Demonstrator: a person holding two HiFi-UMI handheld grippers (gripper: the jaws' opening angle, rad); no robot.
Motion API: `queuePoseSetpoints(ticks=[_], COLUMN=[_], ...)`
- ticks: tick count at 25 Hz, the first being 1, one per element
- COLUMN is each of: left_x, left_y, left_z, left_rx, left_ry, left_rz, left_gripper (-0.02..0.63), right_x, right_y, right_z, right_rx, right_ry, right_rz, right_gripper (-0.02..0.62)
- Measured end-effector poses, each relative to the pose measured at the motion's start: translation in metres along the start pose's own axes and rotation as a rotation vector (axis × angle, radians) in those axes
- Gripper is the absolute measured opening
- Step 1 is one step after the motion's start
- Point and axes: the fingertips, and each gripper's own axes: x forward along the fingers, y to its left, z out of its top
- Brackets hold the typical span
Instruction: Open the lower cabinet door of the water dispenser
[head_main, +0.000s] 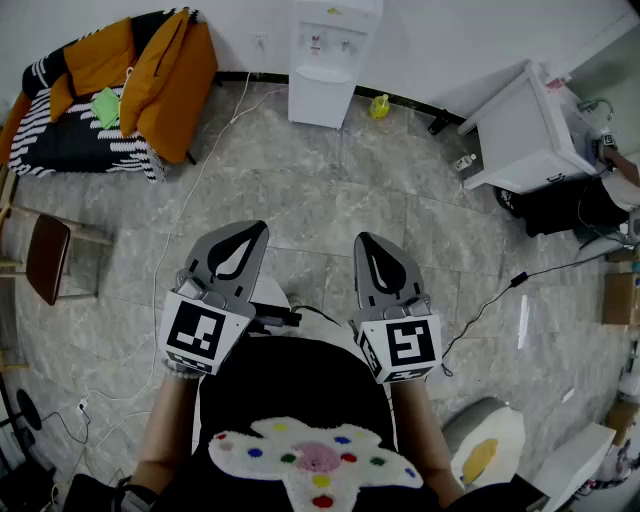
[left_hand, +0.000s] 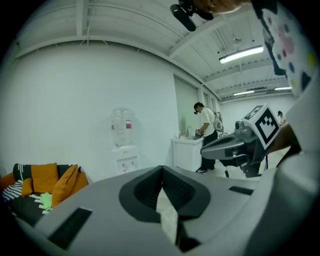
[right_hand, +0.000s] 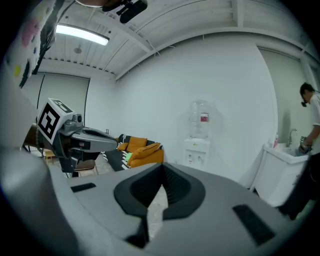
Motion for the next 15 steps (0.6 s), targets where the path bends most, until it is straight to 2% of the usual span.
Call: queuePoseSetpoints(ticks=[15], left_x=[0.0005], left_y=[-0.0056], left_z=[0.0002], left_rx=[0.012], left_ry=[-0.002], left_rz=[0.0], left_gripper=[0.012], right_x=[-0.0044], right_y=[-0.0034], right_z=[-0.0048], right_rx=[0.033], right_ry=[-0.012], right_rz=[-0.005], right_gripper=[0.003])
